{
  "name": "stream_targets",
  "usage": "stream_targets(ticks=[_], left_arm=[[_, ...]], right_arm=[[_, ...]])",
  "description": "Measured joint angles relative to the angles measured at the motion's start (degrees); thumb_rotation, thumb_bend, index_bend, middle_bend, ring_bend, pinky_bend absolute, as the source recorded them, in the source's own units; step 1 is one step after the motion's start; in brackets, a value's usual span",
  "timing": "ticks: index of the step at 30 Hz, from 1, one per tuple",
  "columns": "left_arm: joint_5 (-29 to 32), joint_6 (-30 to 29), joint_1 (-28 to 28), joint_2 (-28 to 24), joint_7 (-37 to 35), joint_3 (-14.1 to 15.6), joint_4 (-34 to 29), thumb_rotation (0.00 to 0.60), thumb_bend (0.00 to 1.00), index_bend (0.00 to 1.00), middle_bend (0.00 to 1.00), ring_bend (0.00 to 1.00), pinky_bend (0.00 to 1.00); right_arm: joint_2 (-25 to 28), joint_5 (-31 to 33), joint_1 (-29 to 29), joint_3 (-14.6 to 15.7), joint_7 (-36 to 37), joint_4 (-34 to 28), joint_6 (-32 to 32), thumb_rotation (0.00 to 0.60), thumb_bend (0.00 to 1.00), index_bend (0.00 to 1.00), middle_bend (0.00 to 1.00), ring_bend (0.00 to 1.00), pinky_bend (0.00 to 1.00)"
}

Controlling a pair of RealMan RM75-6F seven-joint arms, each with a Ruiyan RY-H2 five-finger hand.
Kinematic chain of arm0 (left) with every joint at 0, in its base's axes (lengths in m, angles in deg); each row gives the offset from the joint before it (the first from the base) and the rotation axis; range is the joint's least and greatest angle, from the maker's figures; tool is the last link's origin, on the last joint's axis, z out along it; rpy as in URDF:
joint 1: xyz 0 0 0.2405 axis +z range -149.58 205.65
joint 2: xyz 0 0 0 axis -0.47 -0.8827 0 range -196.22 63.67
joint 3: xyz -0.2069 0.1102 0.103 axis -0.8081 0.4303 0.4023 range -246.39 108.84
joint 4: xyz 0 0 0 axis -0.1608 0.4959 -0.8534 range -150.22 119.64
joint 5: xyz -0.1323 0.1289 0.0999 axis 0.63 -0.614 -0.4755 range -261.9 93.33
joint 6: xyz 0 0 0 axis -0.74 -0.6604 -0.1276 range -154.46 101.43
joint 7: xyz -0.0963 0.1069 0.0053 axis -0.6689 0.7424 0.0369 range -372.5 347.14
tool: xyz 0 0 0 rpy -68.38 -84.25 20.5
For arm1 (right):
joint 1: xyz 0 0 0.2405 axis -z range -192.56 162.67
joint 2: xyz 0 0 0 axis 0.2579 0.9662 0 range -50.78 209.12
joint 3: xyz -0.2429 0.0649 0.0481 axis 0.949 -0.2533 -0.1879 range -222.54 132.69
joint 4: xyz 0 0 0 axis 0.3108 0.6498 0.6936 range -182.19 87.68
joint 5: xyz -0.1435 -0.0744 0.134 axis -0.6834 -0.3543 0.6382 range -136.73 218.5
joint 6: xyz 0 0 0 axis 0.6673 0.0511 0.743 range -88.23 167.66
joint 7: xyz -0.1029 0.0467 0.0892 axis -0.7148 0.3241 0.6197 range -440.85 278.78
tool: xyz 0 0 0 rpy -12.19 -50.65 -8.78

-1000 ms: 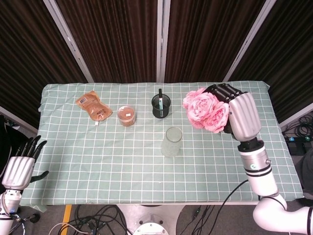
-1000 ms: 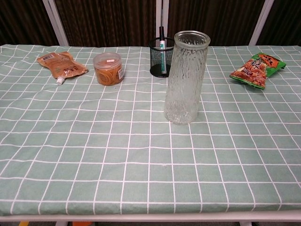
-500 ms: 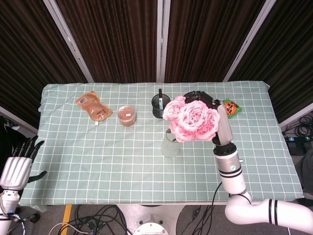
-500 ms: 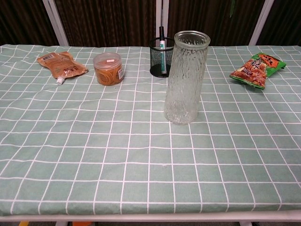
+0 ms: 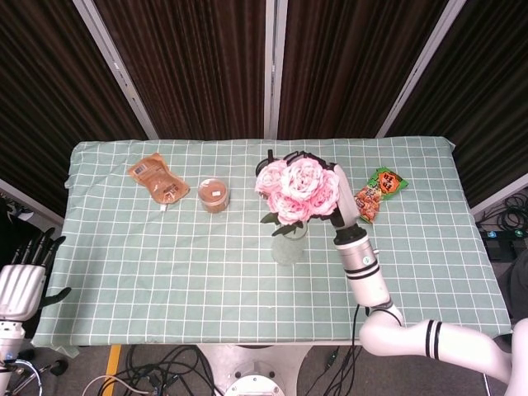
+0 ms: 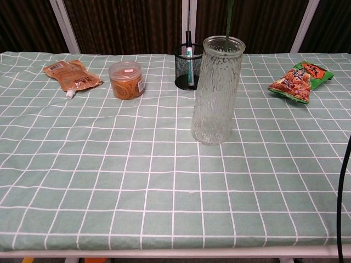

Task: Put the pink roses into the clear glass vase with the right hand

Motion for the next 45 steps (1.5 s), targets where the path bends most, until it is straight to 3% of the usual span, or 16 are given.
stream_targets(ticks=[10,23,29,34,37,45], left_arm=[[-0.11,-0.03,0.12,0.41,-1.18,0.13,1.08,0.6,0.0,0.11,0.0,0.0,0.12],[0.54,0.96,0.17,0.91,-0.97,0.31,1.77,0.6,0.0,0.11,0.0,0.0,0.12],[0.29,0.57,0.26,0.85,-0.8,0.33,1.5,0.6,0.0,0.11,0.0,0.0,0.12],[0.13,0.61,0.32,0.68,-0.71,0.48,1.07,0.6,0.0,0.11,0.0,0.0,0.12],[0.1,0.82,0.32,0.56,-0.75,0.61,0.61,0.6,0.0,0.11,0.0,0.0,0.12],[-0.22,0.91,0.1,0.6,-0.36,0.62,0.21,0.6,0.0,0.11,0.0,0.0,0.12]], right_arm=[[-2.06,-1.33,-0.26,2.39,2.33,4.23,-2.11,0.6,0.19,0.51,0.45,0.39,0.56],[-1.7,-2.22,1.62,6.31,6.44,9.93,-5.86,0.6,0.05,0.46,0.41,0.34,0.53],[0.41,-4.71,1.96,8.03,10.05,10.98,-8.09,0.6,0.0,0.27,0.3,0.2,0.38],[4.06,-7.88,2.06,9.93,14.23,10.27,-10.18,0.6,0.0,0.01,0.08,0.0,0.05],[7.04,-8.85,2.21,11.12,15.65,9.54,-11.91,0.6,0.0,0.0,0.0,0.0,0.01],[15.22,-8.77,4.46,13.59,14.44,6.92,-14.0,0.6,0.0,0.0,0.0,0.0,0.0]])
